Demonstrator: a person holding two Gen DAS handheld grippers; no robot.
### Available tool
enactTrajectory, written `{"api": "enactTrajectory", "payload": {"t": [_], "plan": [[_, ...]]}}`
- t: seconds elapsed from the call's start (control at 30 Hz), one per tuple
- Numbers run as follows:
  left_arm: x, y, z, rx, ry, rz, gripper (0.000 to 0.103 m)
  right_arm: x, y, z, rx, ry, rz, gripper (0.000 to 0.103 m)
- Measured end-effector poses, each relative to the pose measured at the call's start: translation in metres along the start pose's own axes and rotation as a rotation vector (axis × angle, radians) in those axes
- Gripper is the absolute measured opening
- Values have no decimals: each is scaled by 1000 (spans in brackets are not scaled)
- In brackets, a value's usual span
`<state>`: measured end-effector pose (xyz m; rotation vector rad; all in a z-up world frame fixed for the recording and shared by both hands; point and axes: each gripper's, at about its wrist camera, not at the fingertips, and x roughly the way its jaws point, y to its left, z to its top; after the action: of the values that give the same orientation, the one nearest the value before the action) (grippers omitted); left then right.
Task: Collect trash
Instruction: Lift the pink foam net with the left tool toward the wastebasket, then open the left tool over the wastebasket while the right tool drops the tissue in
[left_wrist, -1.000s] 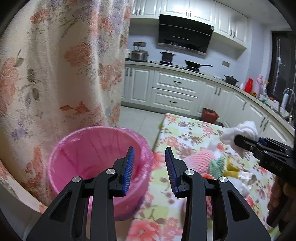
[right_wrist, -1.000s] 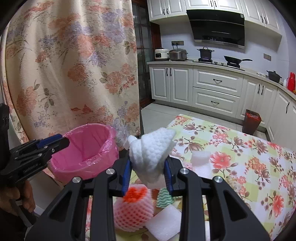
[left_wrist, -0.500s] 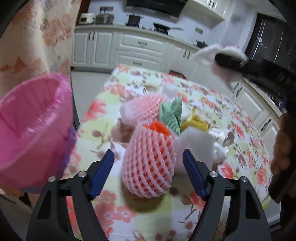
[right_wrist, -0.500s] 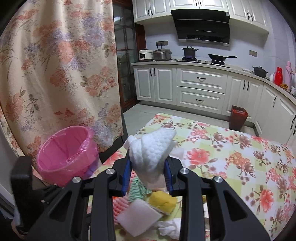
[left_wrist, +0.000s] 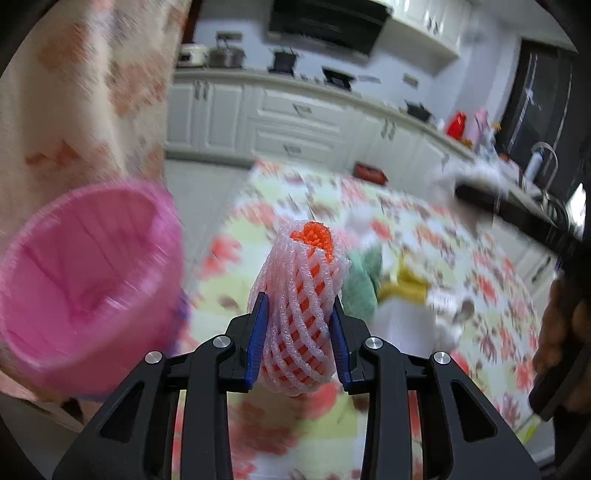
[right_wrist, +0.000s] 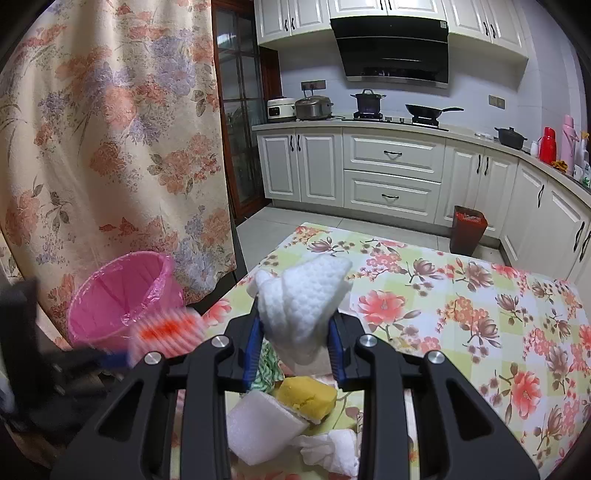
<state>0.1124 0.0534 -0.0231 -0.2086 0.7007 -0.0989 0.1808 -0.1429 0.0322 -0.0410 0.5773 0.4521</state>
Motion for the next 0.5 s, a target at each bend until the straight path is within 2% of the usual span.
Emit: {"api": "enactTrajectory", "payload": {"t": [0.2, 0.37, 0.5], "plan": [[-53, 36, 31, -32, -163, 143, 31, 7, 24, 17, -38, -14, 49, 30], [-79, 74, 44, -67, -218, 250, 31, 18, 52, 34, -66, -22, 96, 30], [-91, 97, 46, -95, -237, 296, 31, 27, 74, 44, -89, -20, 134, 30]]}}
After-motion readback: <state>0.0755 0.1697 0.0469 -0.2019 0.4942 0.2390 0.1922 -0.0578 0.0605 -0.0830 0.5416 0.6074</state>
